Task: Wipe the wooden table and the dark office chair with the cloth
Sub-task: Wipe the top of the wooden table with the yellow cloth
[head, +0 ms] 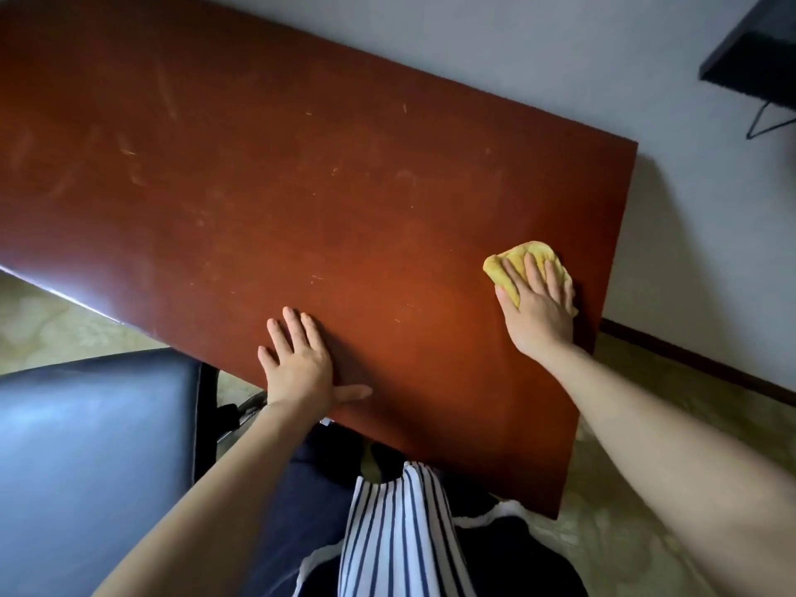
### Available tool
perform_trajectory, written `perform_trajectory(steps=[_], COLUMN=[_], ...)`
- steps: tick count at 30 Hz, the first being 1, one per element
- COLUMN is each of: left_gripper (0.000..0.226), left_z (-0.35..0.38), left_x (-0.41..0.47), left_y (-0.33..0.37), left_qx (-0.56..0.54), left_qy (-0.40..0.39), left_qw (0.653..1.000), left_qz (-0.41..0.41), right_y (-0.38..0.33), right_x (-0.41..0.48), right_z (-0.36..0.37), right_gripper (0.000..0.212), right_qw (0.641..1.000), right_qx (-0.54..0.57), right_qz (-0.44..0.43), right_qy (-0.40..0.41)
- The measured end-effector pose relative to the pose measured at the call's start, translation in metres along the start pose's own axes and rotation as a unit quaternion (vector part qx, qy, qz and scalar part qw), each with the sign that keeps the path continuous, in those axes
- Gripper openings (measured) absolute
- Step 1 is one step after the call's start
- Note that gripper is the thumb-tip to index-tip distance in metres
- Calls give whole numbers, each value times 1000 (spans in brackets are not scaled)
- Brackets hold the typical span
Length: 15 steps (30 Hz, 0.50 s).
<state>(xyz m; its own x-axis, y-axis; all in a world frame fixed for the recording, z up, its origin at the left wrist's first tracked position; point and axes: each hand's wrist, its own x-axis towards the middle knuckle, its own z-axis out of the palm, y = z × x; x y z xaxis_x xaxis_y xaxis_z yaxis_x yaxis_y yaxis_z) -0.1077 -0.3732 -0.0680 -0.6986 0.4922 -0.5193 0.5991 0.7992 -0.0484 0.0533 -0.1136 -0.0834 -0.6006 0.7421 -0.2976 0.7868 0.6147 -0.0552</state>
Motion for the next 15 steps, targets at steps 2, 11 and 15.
perform_trajectory(steps=[2, 11, 15], left_gripper=[145, 147, 146], left_z=[-2, -2, -4], left_x=[1, 3, 3], left_y=[2, 2, 1], left_qx=[10, 14, 10], left_qy=[-5, -20, -24], left_qw=[1000, 1000, 1000], left_qz=[-8, -13, -13], right_y=[-14, -106, -116], right_x=[22, 20, -14], right_z=[-7, 5, 17], right_gripper=[56, 60, 63], right_qw=[1000, 990, 964], right_qx=[2, -32, -72], right_qz=[3, -137, -255], right_qy=[-10, 17, 21])
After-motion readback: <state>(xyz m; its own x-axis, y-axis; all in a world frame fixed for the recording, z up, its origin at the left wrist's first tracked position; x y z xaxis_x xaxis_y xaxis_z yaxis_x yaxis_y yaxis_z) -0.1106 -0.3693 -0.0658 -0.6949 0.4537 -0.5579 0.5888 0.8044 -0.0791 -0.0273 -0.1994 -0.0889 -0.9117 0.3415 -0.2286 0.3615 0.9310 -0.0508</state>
